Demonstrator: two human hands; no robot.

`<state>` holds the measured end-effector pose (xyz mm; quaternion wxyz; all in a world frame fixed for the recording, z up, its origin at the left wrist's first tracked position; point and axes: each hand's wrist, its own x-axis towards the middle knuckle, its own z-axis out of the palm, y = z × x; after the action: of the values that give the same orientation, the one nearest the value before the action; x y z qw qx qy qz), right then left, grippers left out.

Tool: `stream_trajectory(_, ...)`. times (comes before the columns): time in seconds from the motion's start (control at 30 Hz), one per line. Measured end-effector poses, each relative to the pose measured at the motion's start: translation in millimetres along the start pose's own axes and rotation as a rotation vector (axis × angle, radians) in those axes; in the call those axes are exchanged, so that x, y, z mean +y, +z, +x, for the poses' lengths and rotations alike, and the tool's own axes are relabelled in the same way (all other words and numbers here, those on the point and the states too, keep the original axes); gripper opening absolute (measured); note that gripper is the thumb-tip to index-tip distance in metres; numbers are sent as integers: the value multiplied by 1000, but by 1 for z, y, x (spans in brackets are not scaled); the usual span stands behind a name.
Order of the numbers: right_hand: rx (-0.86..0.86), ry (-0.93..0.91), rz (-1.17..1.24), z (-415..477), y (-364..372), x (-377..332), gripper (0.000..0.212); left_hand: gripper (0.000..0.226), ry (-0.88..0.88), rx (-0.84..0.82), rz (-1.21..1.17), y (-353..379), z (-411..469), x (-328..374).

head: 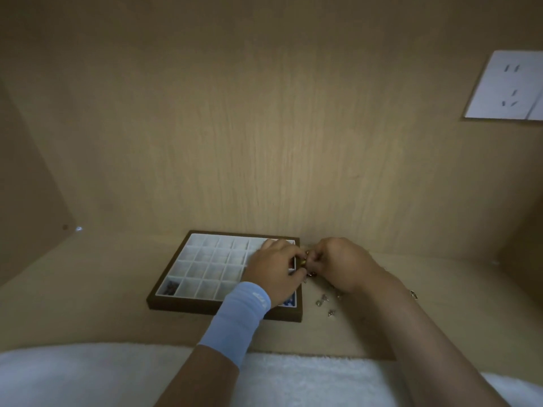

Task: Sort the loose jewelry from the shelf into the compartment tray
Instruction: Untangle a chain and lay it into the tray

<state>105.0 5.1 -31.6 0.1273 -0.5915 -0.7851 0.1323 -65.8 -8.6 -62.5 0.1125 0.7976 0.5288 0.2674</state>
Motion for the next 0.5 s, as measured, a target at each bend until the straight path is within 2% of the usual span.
stream_trajectory(0.13,73,17,214,-3,-10,5,13,27,-10,26,-26,3,2,-1)
stream_trajectory(0.23,54,-10,330,-5,-17,3,14,22,-6,24,-75,4,5,1)
stream_trajectory(0.33,-102,-12,363,-9,-25,6,12,13,17,0,-87,3,7,4)
stream_trajectory(0.4,-217,2,327,-10,-25,9,6,17,17,-10,-47,4,8,3)
stream_trajectory(0.5,-260,14,265,-8,-19,11,4,21,-6,-22,-18,4,8,-1)
